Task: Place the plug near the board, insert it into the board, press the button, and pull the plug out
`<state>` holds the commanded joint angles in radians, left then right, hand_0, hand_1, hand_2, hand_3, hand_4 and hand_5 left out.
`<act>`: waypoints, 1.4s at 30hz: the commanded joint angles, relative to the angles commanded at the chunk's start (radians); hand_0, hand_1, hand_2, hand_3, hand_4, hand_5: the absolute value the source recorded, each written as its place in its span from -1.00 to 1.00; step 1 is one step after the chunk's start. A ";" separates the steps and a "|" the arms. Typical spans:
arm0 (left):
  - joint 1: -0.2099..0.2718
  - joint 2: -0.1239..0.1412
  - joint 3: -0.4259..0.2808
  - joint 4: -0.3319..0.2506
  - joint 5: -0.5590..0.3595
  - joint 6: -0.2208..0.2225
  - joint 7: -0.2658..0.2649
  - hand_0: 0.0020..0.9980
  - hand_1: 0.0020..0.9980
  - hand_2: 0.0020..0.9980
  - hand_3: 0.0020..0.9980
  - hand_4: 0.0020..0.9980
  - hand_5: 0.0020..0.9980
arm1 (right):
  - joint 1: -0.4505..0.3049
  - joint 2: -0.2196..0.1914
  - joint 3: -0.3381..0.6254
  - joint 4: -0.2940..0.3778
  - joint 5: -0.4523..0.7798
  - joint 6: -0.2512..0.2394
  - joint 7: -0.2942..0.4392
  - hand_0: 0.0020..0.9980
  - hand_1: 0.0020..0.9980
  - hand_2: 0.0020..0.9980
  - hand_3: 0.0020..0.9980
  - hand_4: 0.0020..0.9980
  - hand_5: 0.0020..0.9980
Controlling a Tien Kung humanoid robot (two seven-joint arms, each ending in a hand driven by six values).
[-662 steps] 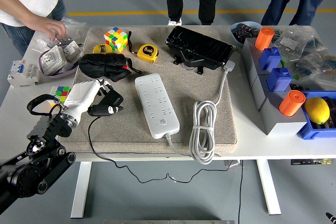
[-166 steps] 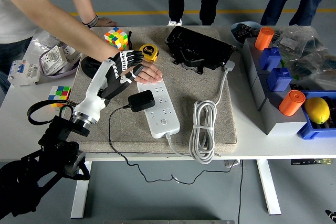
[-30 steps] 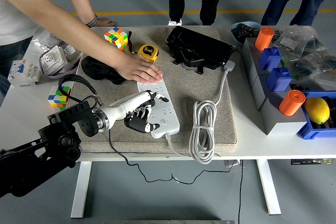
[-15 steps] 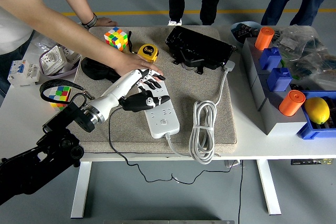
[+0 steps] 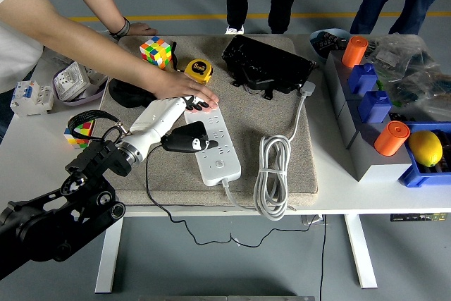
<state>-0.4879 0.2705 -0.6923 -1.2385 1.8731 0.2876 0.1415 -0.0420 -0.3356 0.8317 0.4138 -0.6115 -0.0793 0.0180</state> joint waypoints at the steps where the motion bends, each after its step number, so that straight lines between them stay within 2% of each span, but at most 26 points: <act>1: -0.004 -0.004 0.002 0.014 0.016 0.003 0.008 0.34 0.41 0.48 0.53 1.00 -0.03 | 0.001 0.000 0.000 0.000 0.000 0.000 0.000 0.21 0.28 0.31 0.11 0.95 -0.12; 9: -0.024 -0.020 0.017 0.078 0.044 0.008 0.030 0.32 0.39 0.47 0.52 1.00 -0.02 | 0.001 0.002 0.010 0.004 -0.002 -0.002 0.003 0.21 0.28 0.31 0.10 0.95 -0.12; 10: -0.026 -0.021 0.019 0.084 0.046 0.007 0.034 0.22 0.33 0.38 0.47 1.00 -0.06 | 0.000 0.002 0.011 0.004 -0.002 -0.002 0.004 0.21 0.28 0.31 0.10 0.94 -0.12; 15: -0.031 -0.025 0.027 0.106 0.054 0.006 0.043 0.22 0.33 0.38 0.47 1.00 -0.06 | -0.001 0.002 0.013 0.004 -0.003 -0.004 0.007 0.21 0.28 0.31 0.10 0.94 -0.12; 16: -0.032 -0.026 0.030 0.111 0.057 0.007 0.045 0.03 0.21 0.23 0.31 0.98 -0.33 | -0.001 0.002 0.013 0.004 -0.003 -0.005 0.008 0.21 0.28 0.31 0.10 0.94 -0.12; 21: -0.035 -0.030 0.034 0.126 0.064 0.017 0.052 0.03 0.21 0.23 0.31 0.98 -0.33 | -0.001 0.002 0.011 0.004 -0.004 -0.006 0.009 0.21 0.28 0.31 0.10 0.94 -0.12; 22: -0.036 -0.030 0.035 0.129 0.068 0.018 0.053 -0.21 0.14 0.16 0.21 0.87 -0.48 | 0.000 0.002 0.011 0.005 -0.004 -0.005 0.009 0.21 0.28 0.31 0.10 0.94 -0.12; 39: -0.053 -0.049 0.054 0.167 0.045 0.046 0.039 -0.33 0.04 0.10 0.14 0.81 -0.48 | 0.000 0.003 0.017 0.007 -0.007 -0.008 0.015 0.21 0.28 0.31 0.10 0.94 -0.12; 40: -0.054 -0.049 0.054 0.167 0.044 0.047 0.038 -0.41 0.00 0.06 0.09 0.74 -0.51 | 0.000 0.003 0.017 0.008 -0.007 -0.008 0.015 0.21 0.28 0.30 0.10 0.93 -0.13; 42: -0.056 -0.050 0.054 0.167 0.040 0.049 0.036 -0.41 0.00 0.06 0.09 0.74 -0.51 | 0.001 0.002 0.018 0.008 -0.008 -0.008 0.015 0.21 0.28 0.30 0.10 0.93 -0.13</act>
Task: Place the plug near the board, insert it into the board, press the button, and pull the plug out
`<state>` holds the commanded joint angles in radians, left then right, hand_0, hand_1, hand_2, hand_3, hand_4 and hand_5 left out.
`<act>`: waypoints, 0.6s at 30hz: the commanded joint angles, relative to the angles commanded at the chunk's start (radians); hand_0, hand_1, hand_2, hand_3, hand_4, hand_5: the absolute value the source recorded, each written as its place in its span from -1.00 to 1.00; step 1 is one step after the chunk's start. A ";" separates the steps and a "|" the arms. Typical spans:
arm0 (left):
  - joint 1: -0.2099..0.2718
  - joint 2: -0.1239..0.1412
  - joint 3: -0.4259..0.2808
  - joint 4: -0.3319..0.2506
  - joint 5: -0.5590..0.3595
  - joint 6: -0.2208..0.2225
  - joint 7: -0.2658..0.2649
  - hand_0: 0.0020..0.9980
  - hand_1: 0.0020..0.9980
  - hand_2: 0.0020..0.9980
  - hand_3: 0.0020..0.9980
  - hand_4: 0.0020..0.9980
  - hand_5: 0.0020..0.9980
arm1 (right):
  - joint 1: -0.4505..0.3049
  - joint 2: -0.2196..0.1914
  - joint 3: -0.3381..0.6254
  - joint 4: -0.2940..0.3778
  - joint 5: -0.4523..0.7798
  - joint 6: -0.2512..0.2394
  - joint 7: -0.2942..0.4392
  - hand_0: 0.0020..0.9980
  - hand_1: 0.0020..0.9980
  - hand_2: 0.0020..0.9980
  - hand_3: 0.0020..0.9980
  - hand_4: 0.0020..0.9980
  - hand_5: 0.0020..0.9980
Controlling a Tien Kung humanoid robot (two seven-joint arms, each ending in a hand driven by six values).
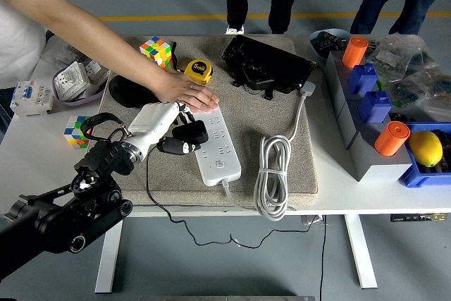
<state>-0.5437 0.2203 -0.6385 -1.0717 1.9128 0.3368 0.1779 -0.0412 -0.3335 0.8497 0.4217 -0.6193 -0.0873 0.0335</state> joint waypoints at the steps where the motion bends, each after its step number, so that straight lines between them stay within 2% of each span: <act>1: -0.001 0.000 0.001 0.000 -0.002 0.002 -0.001 -0.41 0.00 0.06 0.09 0.74 -0.51 | 0.000 0.000 0.001 -0.001 0.000 -0.001 0.000 0.21 0.28 0.30 0.10 0.93 -0.13; 3: -0.003 -0.001 0.003 0.000 -0.006 0.005 -0.002 -0.41 0.00 0.06 0.09 0.74 -0.51 | 0.000 0.000 0.001 0.000 0.000 -0.001 0.000 0.21 0.28 0.30 0.10 0.93 -0.13; 4: -0.003 -0.001 0.005 0.001 -0.006 0.005 -0.001 -0.49 -0.09 -0.04 0.04 0.68 -0.61 | 0.000 0.000 0.002 0.000 -0.001 -0.001 0.000 0.21 0.28 0.30 0.10 0.93 -0.13; 9: -0.004 -0.003 0.012 0.007 -0.014 0.005 0.005 -0.49 -0.09 -0.04 0.04 0.68 -0.61 | 0.000 0.001 0.002 0.000 -0.001 -0.001 0.001 0.21 0.28 0.30 0.10 0.93 -0.13; 10: -0.004 -0.003 0.013 0.009 -0.017 0.007 0.003 -0.53 -0.18 -0.15 0.02 0.65 -0.71 | 0.000 0.001 0.001 0.000 -0.002 -0.001 0.001 0.21 0.28 0.29 0.10 0.92 -0.14; 18: 0.000 0.001 0.008 0.008 -0.049 0.043 -0.045 -0.55 -0.24 -0.21 0.00 0.65 -0.74 | -0.001 0.001 0.000 -0.001 -0.002 -0.003 0.003 0.22 0.28 0.29 0.10 0.92 -0.15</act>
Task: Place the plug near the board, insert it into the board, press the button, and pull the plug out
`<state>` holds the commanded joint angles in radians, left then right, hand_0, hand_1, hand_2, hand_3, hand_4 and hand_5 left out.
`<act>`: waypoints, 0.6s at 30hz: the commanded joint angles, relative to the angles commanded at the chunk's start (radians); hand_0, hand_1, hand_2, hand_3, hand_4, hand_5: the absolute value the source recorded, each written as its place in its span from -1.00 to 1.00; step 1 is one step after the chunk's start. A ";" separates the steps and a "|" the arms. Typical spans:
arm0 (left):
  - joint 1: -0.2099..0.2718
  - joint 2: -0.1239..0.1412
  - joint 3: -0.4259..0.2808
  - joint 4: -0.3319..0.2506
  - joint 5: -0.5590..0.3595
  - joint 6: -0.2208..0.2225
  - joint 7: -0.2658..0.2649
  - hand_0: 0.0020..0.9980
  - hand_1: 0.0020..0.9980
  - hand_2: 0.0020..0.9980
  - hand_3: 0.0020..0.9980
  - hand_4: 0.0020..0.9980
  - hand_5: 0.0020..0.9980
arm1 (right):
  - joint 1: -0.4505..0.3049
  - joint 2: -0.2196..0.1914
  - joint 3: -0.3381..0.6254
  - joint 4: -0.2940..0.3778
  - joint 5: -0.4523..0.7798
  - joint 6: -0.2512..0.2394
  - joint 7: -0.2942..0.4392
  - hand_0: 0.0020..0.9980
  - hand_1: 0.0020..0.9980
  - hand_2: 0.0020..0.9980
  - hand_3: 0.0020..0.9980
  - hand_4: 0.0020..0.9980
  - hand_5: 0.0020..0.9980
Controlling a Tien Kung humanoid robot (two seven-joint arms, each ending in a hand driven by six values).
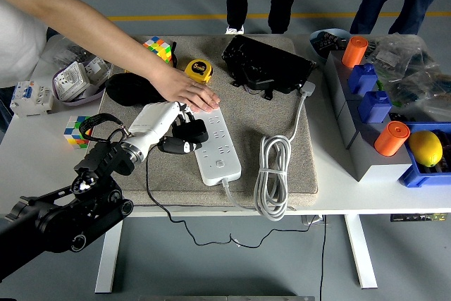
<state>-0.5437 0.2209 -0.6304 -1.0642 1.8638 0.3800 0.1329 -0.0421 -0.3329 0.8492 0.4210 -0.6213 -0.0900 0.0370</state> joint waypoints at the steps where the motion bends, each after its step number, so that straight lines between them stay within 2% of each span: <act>1: 0.000 0.000 -0.002 0.000 -0.005 0.006 -0.009 -0.55 -0.24 -0.21 0.00 0.65 -0.74 | 0.001 0.000 -0.001 0.000 0.000 0.000 0.000 0.22 0.28 0.29 0.10 0.92 -0.15; 9: 0.004 0.002 -0.007 -0.001 -0.030 0.043 -0.065 -0.56 -0.27 -0.23 -0.01 0.63 -0.75 | 0.001 0.001 0.002 0.001 0.000 0.000 0.000 0.21 0.28 0.29 0.10 0.91 -0.15; 18: 0.021 0.020 -0.075 -0.030 -0.020 0.043 -0.084 -0.56 -0.28 -0.23 -0.01 0.62 -0.77 | -0.001 0.002 -0.002 0.001 0.000 0.001 -0.001 0.21 0.28 0.28 0.10 0.91 -0.15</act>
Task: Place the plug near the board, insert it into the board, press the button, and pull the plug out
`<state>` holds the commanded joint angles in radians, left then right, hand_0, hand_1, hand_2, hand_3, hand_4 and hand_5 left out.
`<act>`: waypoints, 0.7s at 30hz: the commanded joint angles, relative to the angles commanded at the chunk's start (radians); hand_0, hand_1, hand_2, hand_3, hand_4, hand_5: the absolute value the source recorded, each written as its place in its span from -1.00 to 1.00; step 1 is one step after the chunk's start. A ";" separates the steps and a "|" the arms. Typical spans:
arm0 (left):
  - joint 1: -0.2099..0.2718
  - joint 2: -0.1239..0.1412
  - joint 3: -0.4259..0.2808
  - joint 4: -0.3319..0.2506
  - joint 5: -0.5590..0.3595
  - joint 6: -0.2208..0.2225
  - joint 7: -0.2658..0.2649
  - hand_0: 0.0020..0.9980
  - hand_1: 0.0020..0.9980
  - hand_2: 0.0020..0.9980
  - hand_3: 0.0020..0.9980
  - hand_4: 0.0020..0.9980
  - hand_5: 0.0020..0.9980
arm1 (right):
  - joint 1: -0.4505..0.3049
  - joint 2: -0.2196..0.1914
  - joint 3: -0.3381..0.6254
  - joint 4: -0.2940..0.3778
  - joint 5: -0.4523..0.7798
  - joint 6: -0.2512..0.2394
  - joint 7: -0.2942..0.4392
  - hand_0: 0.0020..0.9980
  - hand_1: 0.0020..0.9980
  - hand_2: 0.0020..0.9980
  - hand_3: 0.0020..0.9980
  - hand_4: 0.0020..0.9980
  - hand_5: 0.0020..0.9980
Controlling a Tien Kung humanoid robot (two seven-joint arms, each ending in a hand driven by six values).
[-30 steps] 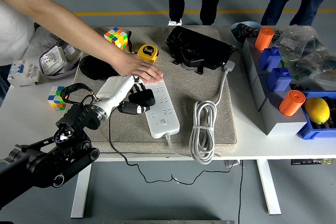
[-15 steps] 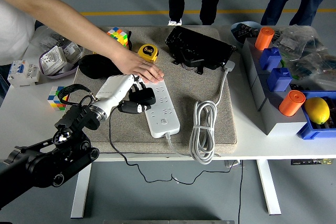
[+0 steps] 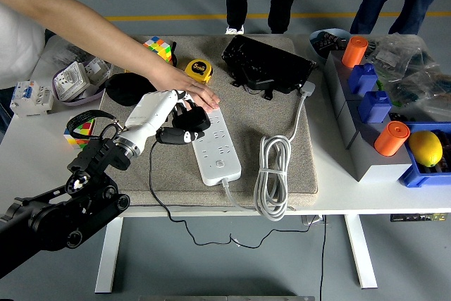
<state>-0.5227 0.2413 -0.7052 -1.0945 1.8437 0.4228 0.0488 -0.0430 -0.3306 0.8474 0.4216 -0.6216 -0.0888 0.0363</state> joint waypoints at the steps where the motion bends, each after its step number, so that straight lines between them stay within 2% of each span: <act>1: 0.002 0.003 -0.011 0.004 0.003 -0.007 -0.002 -0.56 -0.28 -0.23 -0.01 0.62 -0.77 | 0.000 0.000 0.000 0.000 0.000 0.000 0.000 0.21 0.28 0.28 0.10 0.91 -0.15; 4: 0.005 0.014 -0.040 0.024 0.005 -0.035 0.004 -0.54 -0.27 -0.22 0.01 0.64 -0.77 | 0.002 -0.001 -0.001 0.000 0.000 0.000 0.000 0.21 0.28 0.28 0.10 0.91 -0.16; 12: 0.026 0.041 -0.077 0.077 0.022 -0.041 0.006 -0.53 -0.24 -0.19 0.01 0.65 -0.75 | -0.001 0.001 0.001 0.000 0.000 0.000 0.000 0.21 0.28 0.28 0.10 0.90 -0.16; 15: 0.031 0.045 -0.083 0.103 0.023 -0.039 0.001 -0.53 -0.24 -0.19 0.01 0.65 -0.75 | -0.002 0.001 0.001 0.000 0.000 0.000 0.000 0.21 0.28 0.28 0.10 0.90 -0.16; 16: 0.031 0.045 -0.083 0.112 0.022 -0.039 0.001 -0.50 -0.17 -0.11 0.03 0.66 -0.73 | -0.002 0.001 0.001 0.000 0.000 0.000 0.000 0.21 0.28 0.28 0.10 0.90 -0.17; 21: 0.035 0.043 -0.074 0.150 0.013 -0.043 0.004 -0.50 -0.17 -0.11 0.03 0.66 -0.73 | -0.001 0.001 0.001 0.002 -0.001 0.000 0.001 0.21 0.28 0.28 0.10 0.90 -0.17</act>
<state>-0.4878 0.2843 -0.7797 -0.9447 1.8568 0.3798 0.0527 -0.0438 -0.3297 0.8487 0.4232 -0.6226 -0.0893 0.0378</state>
